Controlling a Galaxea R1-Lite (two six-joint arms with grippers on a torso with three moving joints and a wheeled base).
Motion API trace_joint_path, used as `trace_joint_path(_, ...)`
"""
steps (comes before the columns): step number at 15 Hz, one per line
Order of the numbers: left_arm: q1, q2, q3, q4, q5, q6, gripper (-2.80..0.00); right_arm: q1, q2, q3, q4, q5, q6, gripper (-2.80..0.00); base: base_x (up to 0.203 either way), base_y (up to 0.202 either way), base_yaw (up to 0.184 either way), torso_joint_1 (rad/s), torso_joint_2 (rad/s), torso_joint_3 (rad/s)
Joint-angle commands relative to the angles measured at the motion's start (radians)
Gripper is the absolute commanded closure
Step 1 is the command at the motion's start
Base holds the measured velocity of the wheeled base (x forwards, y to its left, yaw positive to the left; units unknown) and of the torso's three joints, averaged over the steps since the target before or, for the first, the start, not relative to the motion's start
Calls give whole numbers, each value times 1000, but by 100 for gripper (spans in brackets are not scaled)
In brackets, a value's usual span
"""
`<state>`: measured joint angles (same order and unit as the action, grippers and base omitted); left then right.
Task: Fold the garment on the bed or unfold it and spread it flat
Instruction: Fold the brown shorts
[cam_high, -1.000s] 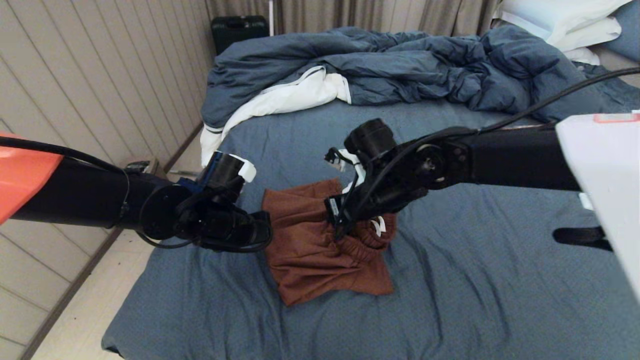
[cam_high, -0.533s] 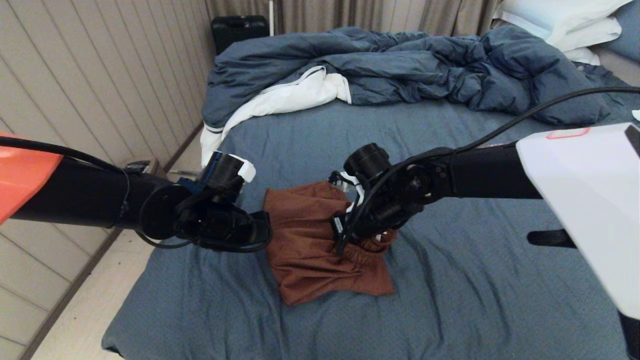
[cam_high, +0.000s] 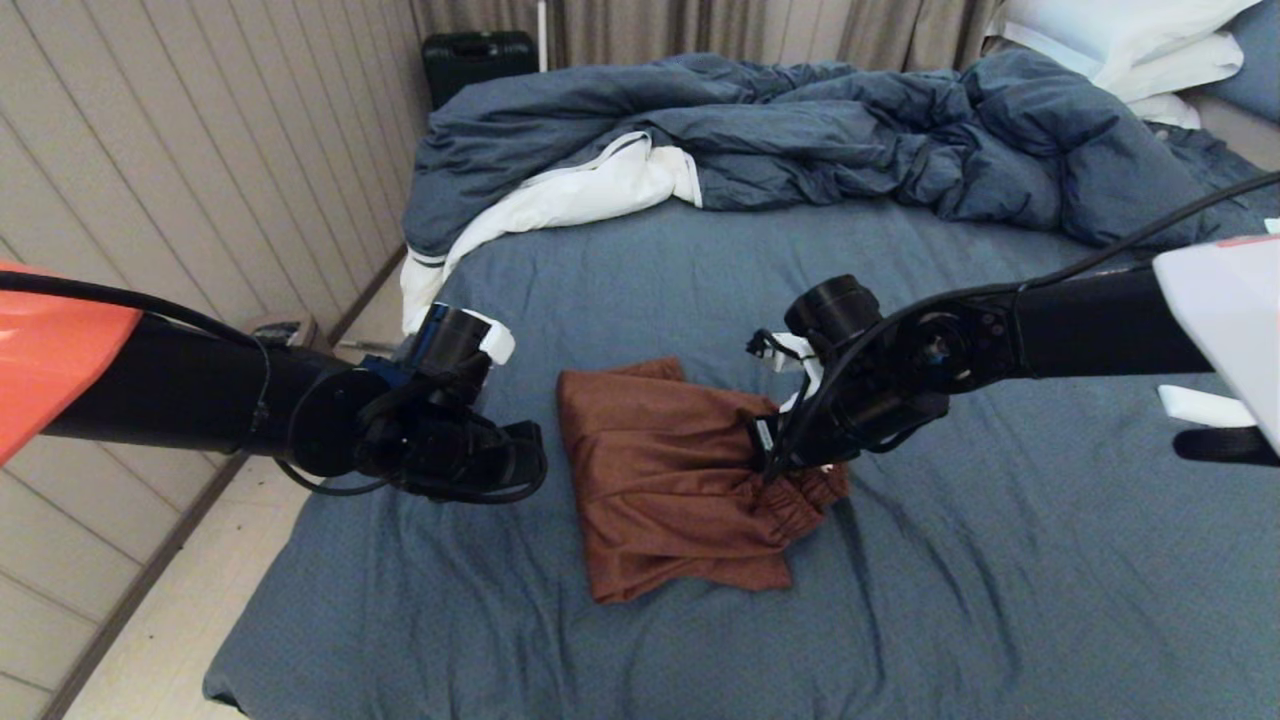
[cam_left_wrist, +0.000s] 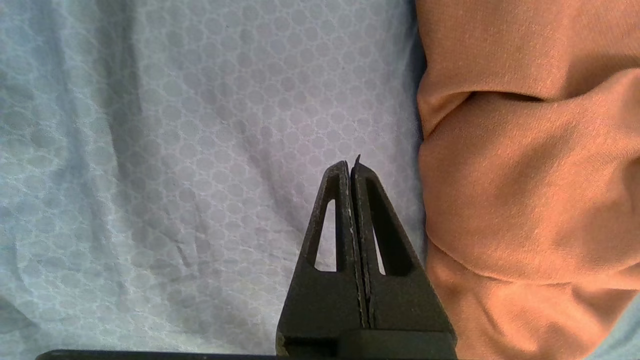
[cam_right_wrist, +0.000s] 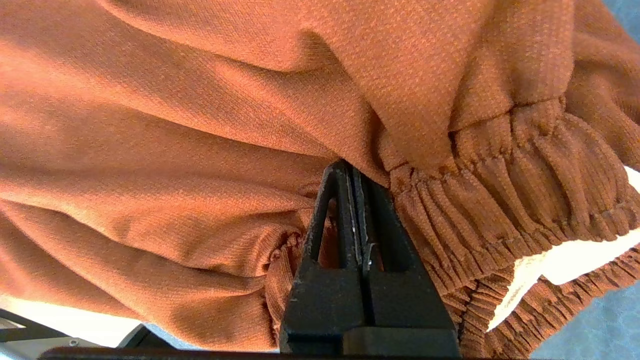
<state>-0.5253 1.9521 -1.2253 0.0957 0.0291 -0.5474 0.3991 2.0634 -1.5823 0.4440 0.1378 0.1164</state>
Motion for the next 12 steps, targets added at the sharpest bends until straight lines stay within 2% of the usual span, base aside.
trace_joint_path(1,2,5,-2,-1,2,-3,0,3,-4,-5,1,2,2,0,0,0,0,0,0,0)
trace_joint_path(9,16,-8,-5,0,5,-3,0,27,-6,-19,-38,13,2,0,0,0,0,0,0,0)
trace_joint_path(12,40,-48,-14,1,12,-2,0,50,-11,-78,-48,16,6,0,0,0,0,0,0,0)
